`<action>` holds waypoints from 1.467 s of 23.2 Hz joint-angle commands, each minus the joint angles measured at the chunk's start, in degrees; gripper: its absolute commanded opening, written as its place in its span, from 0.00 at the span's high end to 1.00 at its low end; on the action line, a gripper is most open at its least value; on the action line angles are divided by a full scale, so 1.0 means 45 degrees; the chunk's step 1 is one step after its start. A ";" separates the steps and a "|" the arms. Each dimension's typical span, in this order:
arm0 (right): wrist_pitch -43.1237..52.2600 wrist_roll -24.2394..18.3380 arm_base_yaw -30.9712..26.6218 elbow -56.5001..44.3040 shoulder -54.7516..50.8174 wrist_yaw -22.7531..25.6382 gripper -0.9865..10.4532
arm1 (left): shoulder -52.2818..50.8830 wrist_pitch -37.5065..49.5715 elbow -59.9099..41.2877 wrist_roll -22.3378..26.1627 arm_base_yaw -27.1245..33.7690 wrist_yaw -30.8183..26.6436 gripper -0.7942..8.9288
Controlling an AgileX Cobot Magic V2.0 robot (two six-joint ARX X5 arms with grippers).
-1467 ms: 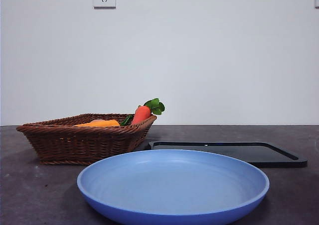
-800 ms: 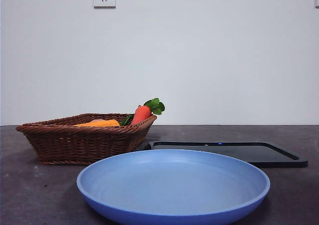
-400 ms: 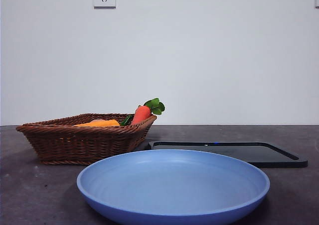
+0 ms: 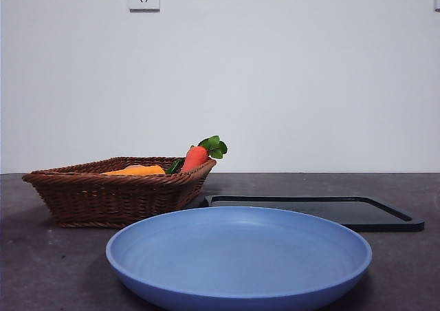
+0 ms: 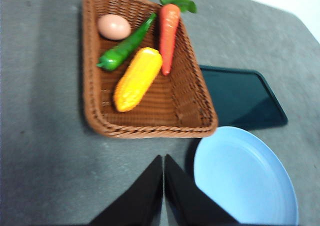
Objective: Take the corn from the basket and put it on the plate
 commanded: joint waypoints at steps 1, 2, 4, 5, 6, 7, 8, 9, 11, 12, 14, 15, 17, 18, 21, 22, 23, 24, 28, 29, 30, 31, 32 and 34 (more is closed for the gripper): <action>-0.0398 -0.1044 0.0607 0.0675 0.0695 -0.0039 0.91 | 0.0461 -0.0131 0.0651 0.0743 -0.0374 0.0029 0.91; -0.0563 -0.1166 0.0860 0.0860 0.0952 -0.0034 0.91 | 0.0622 -0.0209 0.0772 0.0782 -0.0544 0.0029 0.91; -0.0685 -0.1277 0.1282 0.1059 0.1350 -0.0034 0.91 | 0.0850 -0.0248 0.0869 0.0865 -0.0840 0.0029 0.91; -0.0733 -0.1350 0.1593 0.1141 0.1583 -0.0015 0.91 | 0.0976 -0.0296 0.0903 0.0981 -0.1035 0.0024 0.91; -0.0753 -0.1384 0.1841 0.1180 0.1778 0.0063 0.91 | 0.1049 -0.0296 0.0903 0.0996 -0.1156 0.0024 0.91; -0.0753 -0.1394 0.2079 0.1185 0.1953 0.0112 0.91 | 0.1107 -0.0291 0.0903 0.1030 -0.1239 0.0024 0.91; -0.0748 -0.1394 0.2254 0.1185 0.2132 0.0117 0.91 | 0.1107 -0.0282 0.0903 0.1035 -0.1253 0.0024 0.91; -0.0733 -0.1394 0.2370 0.1185 0.2297 0.0121 0.91 | 0.1107 -0.0248 0.0903 0.1035 -0.1248 0.0019 0.91; -0.0729 -0.1389 0.2414 0.1190 0.2516 0.0097 0.91 | 0.1107 -0.0189 0.0903 0.1035 -0.1248 0.0024 0.90; -0.0729 -0.1384 0.2414 0.1190 0.2589 0.0097 0.89 | 0.1107 -0.0180 0.0908 0.1030 -0.1248 0.0019 0.88; -0.0724 -0.1341 0.2414 0.1190 0.2642 0.0097 0.77 | 0.1117 -0.0175 0.0908 0.1025 -0.1248 0.0019 0.72; -0.0719 -0.1248 0.2414 0.1190 0.2642 0.0097 0.69 | 0.1117 -0.0160 0.0908 0.1025 -0.1248 0.0019 0.62; -0.0724 -0.1044 0.2414 0.1190 0.2647 0.0102 0.65 | 0.1117 -0.0155 0.0908 0.1030 -0.1248 0.0019 0.52; -0.0724 -0.1044 0.2414 0.1190 0.2701 0.0102 0.65 | 0.1122 -0.0155 0.0908 0.1030 -0.1248 0.0019 0.52; -0.0724 -0.0957 0.2414 0.1200 0.3220 0.0083 0.65 | 0.1122 -0.0136 0.0908 0.1020 -0.1248 0.0019 0.52; -0.0724 -0.0923 0.2414 0.1200 0.3589 0.0053 0.65 | 0.1122 -0.0136 0.0908 0.1010 -0.1248 0.0019 0.52; -0.0724 -0.0884 0.2424 0.1200 0.3949 -0.0010 0.65 | 0.1117 -0.0136 0.0908 0.1001 -0.1248 0.0019 0.52; -0.0714 -0.0787 0.2482 0.1200 0.4449 -0.0063 0.65 | 0.1122 -0.0136 0.0908 0.0996 -0.1248 0.0019 0.52; -0.0165 -0.0758 0.2822 0.1200 0.6620 -0.0058 0.65 | 0.1117 -0.0131 0.0903 0.1001 -0.1248 0.0019 0.52; 0.0078 -0.0758 0.2885 0.1200 0.7116 -0.0063 0.65 | 0.1117 -0.0131 0.0908 0.0996 -0.1248 0.0019 0.52; 0.0447 -0.0753 0.2973 0.1200 0.7747 -0.0068 0.65 | 0.1117 -0.0131 0.0908 0.1001 -0.1248 0.0019 0.52; 0.0690 -0.0743 0.3045 0.1200 0.8233 -0.0126 0.65 | 0.1117 -0.0136 0.0908 0.1001 -0.1248 0.0019 0.52; 0.0913 -0.0738 0.3099 0.1200 0.8777 -0.0189 0.65 | 0.1117 -0.0136 0.0908 0.1001 -0.1248 0.0019 0.52; 0.1321 -0.0699 0.3206 0.1200 0.9816 -0.0253 0.65 | 0.1117 -0.0131 0.0908 0.1001 -0.1248 0.0019 0.52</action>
